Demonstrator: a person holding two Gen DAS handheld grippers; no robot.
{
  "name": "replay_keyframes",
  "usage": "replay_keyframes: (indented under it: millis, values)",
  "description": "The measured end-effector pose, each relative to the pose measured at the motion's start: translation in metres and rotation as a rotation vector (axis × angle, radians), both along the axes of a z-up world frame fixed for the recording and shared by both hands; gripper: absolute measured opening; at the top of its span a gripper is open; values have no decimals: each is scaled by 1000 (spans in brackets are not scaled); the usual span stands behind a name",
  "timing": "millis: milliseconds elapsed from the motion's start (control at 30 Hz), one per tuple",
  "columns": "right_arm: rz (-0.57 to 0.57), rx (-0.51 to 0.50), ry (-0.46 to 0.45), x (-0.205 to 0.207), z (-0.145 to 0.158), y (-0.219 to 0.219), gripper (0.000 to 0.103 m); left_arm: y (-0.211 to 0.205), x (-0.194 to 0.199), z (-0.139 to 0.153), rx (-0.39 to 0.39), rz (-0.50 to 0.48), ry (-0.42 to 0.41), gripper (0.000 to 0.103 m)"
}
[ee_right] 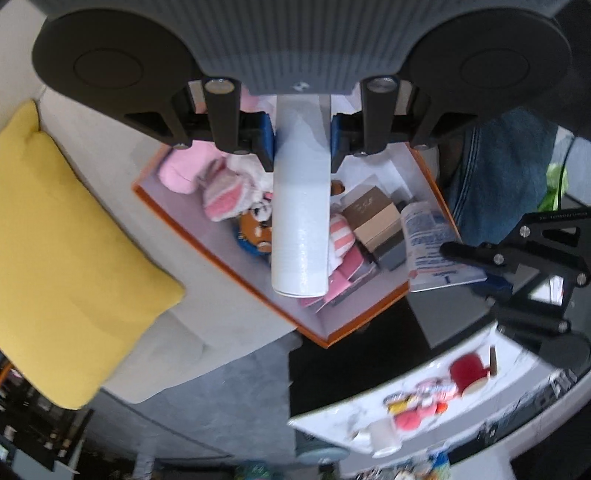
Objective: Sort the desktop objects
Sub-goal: 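Carry the lotion tube and white box over the shoebox with both tools, then lower the white box and lotion tube into the shoebox with both tools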
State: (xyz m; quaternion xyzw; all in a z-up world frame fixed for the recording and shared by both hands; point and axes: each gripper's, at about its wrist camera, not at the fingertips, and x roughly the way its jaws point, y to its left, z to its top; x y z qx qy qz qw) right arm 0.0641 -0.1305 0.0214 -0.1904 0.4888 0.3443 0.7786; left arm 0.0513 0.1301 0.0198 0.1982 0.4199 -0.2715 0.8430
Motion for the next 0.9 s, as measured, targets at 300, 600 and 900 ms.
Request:
replay_keyframes:
  millis: [300, 600, 900]
  values:
    - [215, -168, 57, 10, -54, 51, 30, 13, 14, -31, 97, -257, 78, 11]
    - [515, -324, 213, 13, -98, 86, 30, 24, 23, -53, 101, -432, 175, 12]
    - [690, -384, 319, 18, -131, 112, 30, 29, 24, -67, 96, -516, 239, 12]
